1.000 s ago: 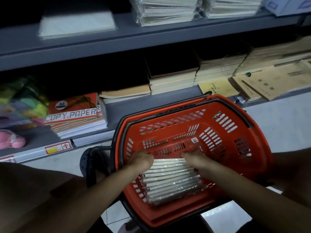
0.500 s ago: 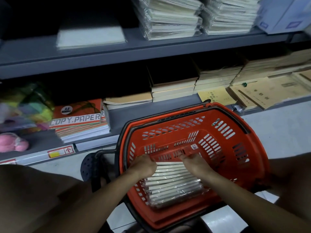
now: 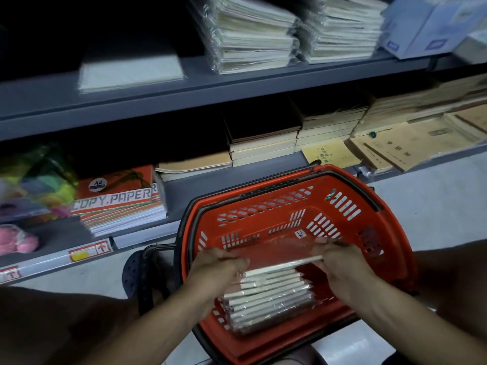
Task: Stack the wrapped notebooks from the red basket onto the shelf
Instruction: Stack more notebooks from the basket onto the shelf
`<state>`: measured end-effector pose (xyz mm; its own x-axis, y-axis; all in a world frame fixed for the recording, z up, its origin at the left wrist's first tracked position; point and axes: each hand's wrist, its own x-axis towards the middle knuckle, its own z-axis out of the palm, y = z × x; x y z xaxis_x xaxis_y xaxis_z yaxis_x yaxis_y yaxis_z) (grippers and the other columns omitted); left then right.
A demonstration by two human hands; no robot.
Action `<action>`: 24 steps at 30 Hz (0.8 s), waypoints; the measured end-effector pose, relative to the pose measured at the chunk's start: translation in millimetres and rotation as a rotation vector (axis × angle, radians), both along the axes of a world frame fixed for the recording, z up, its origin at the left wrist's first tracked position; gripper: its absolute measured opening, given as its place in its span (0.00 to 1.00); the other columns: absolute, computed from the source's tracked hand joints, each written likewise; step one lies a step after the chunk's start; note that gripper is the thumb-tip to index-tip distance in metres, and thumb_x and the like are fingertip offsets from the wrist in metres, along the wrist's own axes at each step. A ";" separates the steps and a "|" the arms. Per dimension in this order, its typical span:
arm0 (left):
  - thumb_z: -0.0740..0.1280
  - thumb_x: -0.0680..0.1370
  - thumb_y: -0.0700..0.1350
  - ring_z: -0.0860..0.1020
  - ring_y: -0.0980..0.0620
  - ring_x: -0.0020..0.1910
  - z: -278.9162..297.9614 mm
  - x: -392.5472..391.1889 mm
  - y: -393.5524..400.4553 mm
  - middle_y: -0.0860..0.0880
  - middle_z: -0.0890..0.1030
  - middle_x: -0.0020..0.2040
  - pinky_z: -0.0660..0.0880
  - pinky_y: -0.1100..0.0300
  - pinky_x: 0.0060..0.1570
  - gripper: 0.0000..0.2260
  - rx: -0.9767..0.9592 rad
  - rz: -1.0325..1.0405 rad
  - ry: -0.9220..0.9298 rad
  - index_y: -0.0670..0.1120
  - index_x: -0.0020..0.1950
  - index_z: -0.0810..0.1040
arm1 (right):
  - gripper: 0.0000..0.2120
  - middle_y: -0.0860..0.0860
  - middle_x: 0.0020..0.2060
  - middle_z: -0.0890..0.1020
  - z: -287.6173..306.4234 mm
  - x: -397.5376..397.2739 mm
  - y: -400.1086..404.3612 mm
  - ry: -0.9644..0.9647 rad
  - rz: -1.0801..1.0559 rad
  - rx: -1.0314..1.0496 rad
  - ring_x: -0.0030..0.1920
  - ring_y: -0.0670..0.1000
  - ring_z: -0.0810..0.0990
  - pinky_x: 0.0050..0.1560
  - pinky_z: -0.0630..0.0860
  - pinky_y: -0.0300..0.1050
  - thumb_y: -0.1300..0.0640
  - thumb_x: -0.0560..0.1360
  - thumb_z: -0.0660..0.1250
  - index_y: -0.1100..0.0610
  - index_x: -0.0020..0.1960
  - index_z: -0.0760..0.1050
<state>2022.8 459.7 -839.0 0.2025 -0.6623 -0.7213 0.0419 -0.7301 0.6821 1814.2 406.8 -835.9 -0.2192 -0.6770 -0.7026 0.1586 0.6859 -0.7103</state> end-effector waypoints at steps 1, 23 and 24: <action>0.77 0.72 0.39 0.84 0.43 0.47 5.3 1.8 0.7 0.40 0.85 0.51 0.84 0.49 0.47 0.15 0.039 0.059 0.162 0.38 0.55 0.79 | 0.11 0.66 0.48 0.84 13.4 -3.7 3.6 -0.036 -0.023 -0.030 0.42 0.60 0.85 0.29 0.79 0.41 0.77 0.72 0.66 0.71 0.53 0.77; 0.69 0.76 0.35 0.83 0.40 0.51 89.8 48.5 -19.3 0.36 0.75 0.69 0.83 0.46 0.41 0.25 -0.588 -0.298 0.812 0.46 0.73 0.72 | 0.30 0.48 0.60 0.84 125.5 -25.3 20.8 -0.259 0.322 -0.568 0.59 0.53 0.84 0.52 0.83 0.54 0.69 0.70 0.67 0.44 0.65 0.72; 0.69 0.76 0.35 0.83 0.41 0.51 89.5 53.2 -20.0 0.35 0.74 0.70 0.83 0.45 0.41 0.26 -0.602 -0.294 0.819 0.46 0.74 0.71 | 0.30 0.48 0.60 0.83 124.3 -21.6 17.2 -0.272 0.336 -0.595 0.60 0.53 0.83 0.53 0.83 0.54 0.69 0.71 0.67 0.44 0.66 0.72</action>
<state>2075.9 439.7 -749.5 -0.4232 -0.9003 -0.1015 0.5295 -0.3367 0.7786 1792.5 424.0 -711.7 0.1975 -0.9606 -0.1957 0.2315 0.2396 -0.9429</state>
